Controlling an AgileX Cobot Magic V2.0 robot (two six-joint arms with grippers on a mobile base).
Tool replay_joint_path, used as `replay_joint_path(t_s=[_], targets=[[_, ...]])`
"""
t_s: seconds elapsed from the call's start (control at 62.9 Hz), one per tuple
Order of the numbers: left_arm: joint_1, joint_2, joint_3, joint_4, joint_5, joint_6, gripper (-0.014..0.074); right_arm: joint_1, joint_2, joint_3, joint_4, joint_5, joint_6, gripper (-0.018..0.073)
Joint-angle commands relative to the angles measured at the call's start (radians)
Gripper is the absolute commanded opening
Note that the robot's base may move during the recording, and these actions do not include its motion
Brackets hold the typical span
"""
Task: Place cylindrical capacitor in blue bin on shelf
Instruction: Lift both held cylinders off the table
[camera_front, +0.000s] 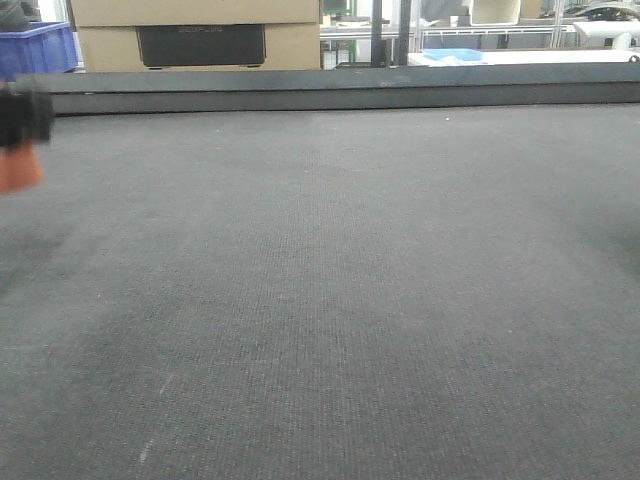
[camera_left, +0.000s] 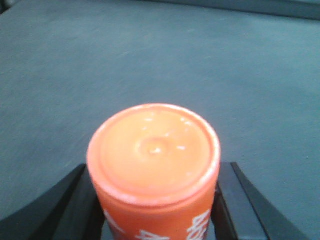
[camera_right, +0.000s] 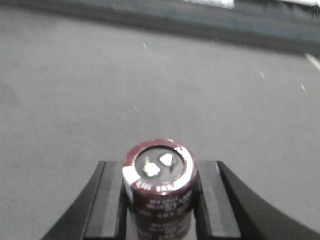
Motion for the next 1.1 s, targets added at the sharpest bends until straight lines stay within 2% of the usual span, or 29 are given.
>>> replay_joint_path(t_s=[0.0,0.159,0.318,0.445,0.541,0.62,0.699,0.779,0.858,1.081], targets=[[-0.004,-0.107,-0.091,0.003,0.215,0.077,-0.0111,-0.001,-0.029,-0.091,0.003,0.153,-0.006,-0.0153],[0.028,-0.219,-0.272,0.007,0.538,0.098,-0.0111,-0.001,-0.068,-0.205,0.056,0.326,-0.006,-0.0153],[0.088,-0.277,-0.433,0.082,0.837,0.098,-0.0111,0.004,-0.121,-0.265,0.134,0.425,-0.006,-0.0153],[0.160,-0.321,-0.537,0.112,1.062,0.095,-0.0111,0.052,-0.163,-0.286,0.169,0.492,-0.006,-0.0153],[0.227,-0.365,-0.574,0.112,1.189,0.095,-0.0111,0.122,-0.203,-0.293,0.204,0.536,-0.008,-0.0153],[0.266,-0.421,-0.574,0.135,1.250,0.095,-0.0111,0.183,-0.235,-0.294,0.223,0.565,-0.008,-0.0153],[0.272,-0.473,-0.565,0.161,1.302,0.095,-0.0111,0.234,-0.264,-0.294,0.223,0.593,-0.008,-0.0153],[0.272,-0.528,-0.545,0.152,1.319,0.095,-0.0111,0.269,-0.301,-0.294,0.223,0.621,-0.008,-0.0153],[0.272,-0.579,-0.519,0.131,1.323,0.095,-0.0111,0.288,-0.337,-0.294,0.223,0.652,-0.008,-0.0153],[0.272,-0.716,-0.436,0.131,1.332,0.095,-0.0111,0.290,-0.437,-0.294,0.178,0.678,-0.008,-0.0153]])
